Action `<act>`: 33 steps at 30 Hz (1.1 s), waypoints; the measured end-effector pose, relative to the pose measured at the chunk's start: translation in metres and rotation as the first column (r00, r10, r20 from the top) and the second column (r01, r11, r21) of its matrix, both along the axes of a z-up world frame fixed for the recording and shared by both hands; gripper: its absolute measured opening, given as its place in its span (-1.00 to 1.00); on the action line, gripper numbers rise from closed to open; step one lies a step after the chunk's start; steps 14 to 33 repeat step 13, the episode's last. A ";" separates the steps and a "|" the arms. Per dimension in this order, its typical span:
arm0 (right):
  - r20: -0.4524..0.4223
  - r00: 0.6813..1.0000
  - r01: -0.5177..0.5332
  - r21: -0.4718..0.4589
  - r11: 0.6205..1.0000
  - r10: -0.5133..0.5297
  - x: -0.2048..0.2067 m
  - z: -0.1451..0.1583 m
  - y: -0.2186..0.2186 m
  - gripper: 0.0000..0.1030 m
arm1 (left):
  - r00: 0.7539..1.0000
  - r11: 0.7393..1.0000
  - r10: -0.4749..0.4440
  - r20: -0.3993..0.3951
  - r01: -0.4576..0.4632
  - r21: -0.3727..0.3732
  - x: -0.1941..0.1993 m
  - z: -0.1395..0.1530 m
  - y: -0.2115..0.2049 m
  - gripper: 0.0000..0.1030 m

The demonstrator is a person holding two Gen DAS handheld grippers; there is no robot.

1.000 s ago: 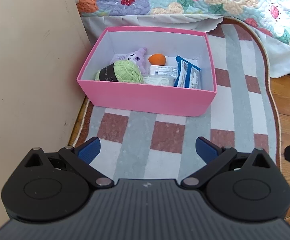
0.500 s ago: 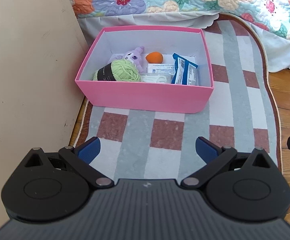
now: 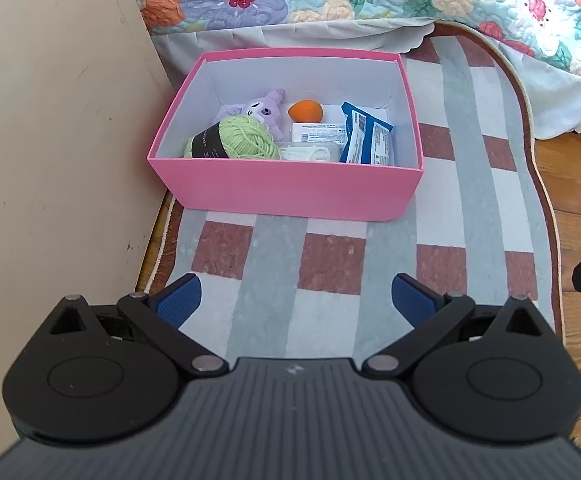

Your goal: Organize objects

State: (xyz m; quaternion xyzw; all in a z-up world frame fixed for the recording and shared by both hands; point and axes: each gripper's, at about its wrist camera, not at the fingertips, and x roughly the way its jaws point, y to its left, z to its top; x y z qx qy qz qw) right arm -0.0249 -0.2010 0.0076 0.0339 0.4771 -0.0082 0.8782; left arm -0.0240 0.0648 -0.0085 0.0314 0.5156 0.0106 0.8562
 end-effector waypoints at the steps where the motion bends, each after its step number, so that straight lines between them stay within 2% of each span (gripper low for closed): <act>1: 0.000 1.000 0.000 0.000 1.000 0.000 0.000 0.000 0.000 0.90 | 1.000 1.000 -0.002 0.000 0.002 0.004 0.000 0.000 0.000 1.00; 33: -0.005 1.000 -0.004 -0.001 1.000 0.004 -0.001 -0.002 0.002 0.90 | 1.000 1.000 -0.014 -0.008 0.014 0.003 -0.002 -0.001 -0.003 1.00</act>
